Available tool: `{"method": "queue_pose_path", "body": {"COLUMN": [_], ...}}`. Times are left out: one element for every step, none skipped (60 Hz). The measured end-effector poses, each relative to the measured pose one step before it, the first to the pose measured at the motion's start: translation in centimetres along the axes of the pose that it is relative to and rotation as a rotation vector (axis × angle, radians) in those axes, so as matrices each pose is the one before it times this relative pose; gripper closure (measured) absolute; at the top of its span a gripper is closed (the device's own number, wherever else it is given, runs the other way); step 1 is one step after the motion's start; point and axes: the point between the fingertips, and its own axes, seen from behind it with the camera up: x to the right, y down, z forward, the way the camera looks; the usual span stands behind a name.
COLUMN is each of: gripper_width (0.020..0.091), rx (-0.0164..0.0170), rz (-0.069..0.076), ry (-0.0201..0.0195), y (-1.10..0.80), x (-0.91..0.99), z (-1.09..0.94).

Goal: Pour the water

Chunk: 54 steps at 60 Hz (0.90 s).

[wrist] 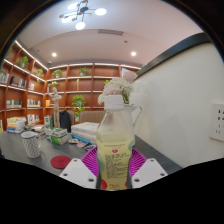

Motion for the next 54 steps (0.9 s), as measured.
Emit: {"method": "queue_pose_path", "body": {"gripper_width": [0.0779,0.0778,0.0778,0.0779,0.0779,0.0779,0.0779,0.0780,0.0779,0.0779,0.0778,0.0779,0.0780,0.0779,0.0779,0.0780,0.0779,0.0779,0.0779,0.0779,0.0779,0.0780,0.0779,0.0779,0.0779,0.0779,0.0780,0.0780,0.0780,0.0780,0.0780,0.0780,0.0780,0.0780,0.0780,0.0780,0.0780,0.0781,0.0780,0.0781,0.0780,0.0779,0.0779,0.0781,0.0780,0.0780,0.0781,0.0781,0.0781,0.0779,0.0779,0.0780,0.0780,0.0770], "rx": [0.00253,0.00168,0.00114,0.00093,-0.00126,0.00027,-0.00194,-0.00112,-0.00109,-0.00141,-0.00060,-0.00166,-0.00315,-0.00523,-0.00530,-0.00326,0.00021,0.00167,-0.00245,-0.00113,-0.00229,-0.00199,-0.00106,0.00079,0.00169,0.00088,-0.00235,-0.00688,-0.00165,-0.00521,-0.00047,0.00206,0.00312,0.00360,0.00417,0.00314,0.00243,0.00648,-0.00250,0.00192,0.00304,0.00413,0.00536,0.00550,0.00399,0.00224,0.00735,0.00644,0.00160,0.00376,0.00281,0.00205,0.00050,-0.00052], "rz": [-0.0087,-0.0057,-0.0043,-0.0017,-0.0022,-0.0058,-0.0050,-0.0016,-0.0009,-0.0033,-0.0067,-0.0081,-0.0083,-0.0108,-0.0140,-0.0167,-0.0190,-0.0218,-0.0245,-0.0296,-0.0332,-0.0359,-0.0370,-0.0372,-0.0354,-0.0334,-0.0346,-0.0386,-0.0421,-0.0425,-0.0425,-0.0425,-0.0413,-0.0395,-0.0377,-0.0378,-0.0377,-0.0345,-0.0355,-0.0357,-0.0363,-0.0364,-0.0354,-0.0341,-0.0336,-0.0334,-0.0324,-0.0352,-0.0373,-0.0364,-0.0351,-0.0347,-0.0362,-0.0362], "ry": [0.00182,0.00015,0.00039,0.00267,0.00281,0.00046,-0.00139,0.00272,0.00298,0.00156,-0.00022,-0.00001,0.00111,0.00138,-0.00014,-0.00139,-0.00205,-0.00255,-0.00058,-0.00050,0.00089,0.00163,-0.00020,-0.00224,-0.00208,0.00008,0.00132,0.00350,-0.00091,0.00483,0.00854,0.00100,-0.00084,-0.00222,-0.00359,-0.00425,-0.00324,-0.00812,0.00276,-0.00150,-0.00267,-0.00274,-0.00243,-0.00233,-0.00179,-0.00103,-0.00060,-0.00219,0.00217,0.00148,0.00320,0.00451,0.00389,0.00418], "y": [-0.009,-0.025,-0.028,-0.003,0.044,-0.035,-0.064,0.007,-0.001,0.019,-0.011,-0.014,-0.007,0.016,0.015,-0.076,-0.203,-0.257,-0.181,-0.223,-0.207,-0.252,-0.280,-0.346,-0.366,-0.353,-0.323,-0.250,-0.019,-0.319,-0.574,-0.524,-0.510,-0.522,-0.531,-0.509,-0.511,-0.258,-0.748,-0.572,-0.571,-0.568,-0.577,-0.577,-0.513,-0.478,-0.332,-0.393,-0.571,-0.458,-0.405,-0.378,-0.305,-0.273], "x": [-0.054,-0.100,-0.063,-0.005,-0.002,-0.048,-0.007,-0.057,0.023,-0.029,-0.055,-0.067,-0.044,-0.044,-0.136,-0.226,-0.374,-0.300,-0.331,-0.287,-0.274,-0.296,-0.397,-0.427,-0.395,-0.378,-0.345,-0.337,-0.158,-0.370,-0.479,-0.400,-0.412,-0.456,-0.408,-0.405,-0.376,-0.152,-0.330,-0.291,-0.294,-0.249,-0.235,-0.176,-0.154,-0.135,-0.346,-0.092,-0.251,-0.035,0.013,0.034,0.047,0.032], "z": [-0.021,0.001,-0.015,-0.003,-0.043,-0.006,0.243,-0.047,-0.034,0.023,0.030,0.007,0.006,0.016,0.015,0.014,0.092,-0.058,-0.075,0.043,0.096,0.071,0.111,0.106,0.100,0.120,0.144,0.155,0.650,0.153,-0.151,0.134,0.167,0.202,0.216,0.219,0.187,0.645,-0.274,0.128,0.173,0.166,0.178,0.190,0.194,0.230,0.686,0.330,-0.038,0.130,0.133,0.159,0.148,0.200]}}
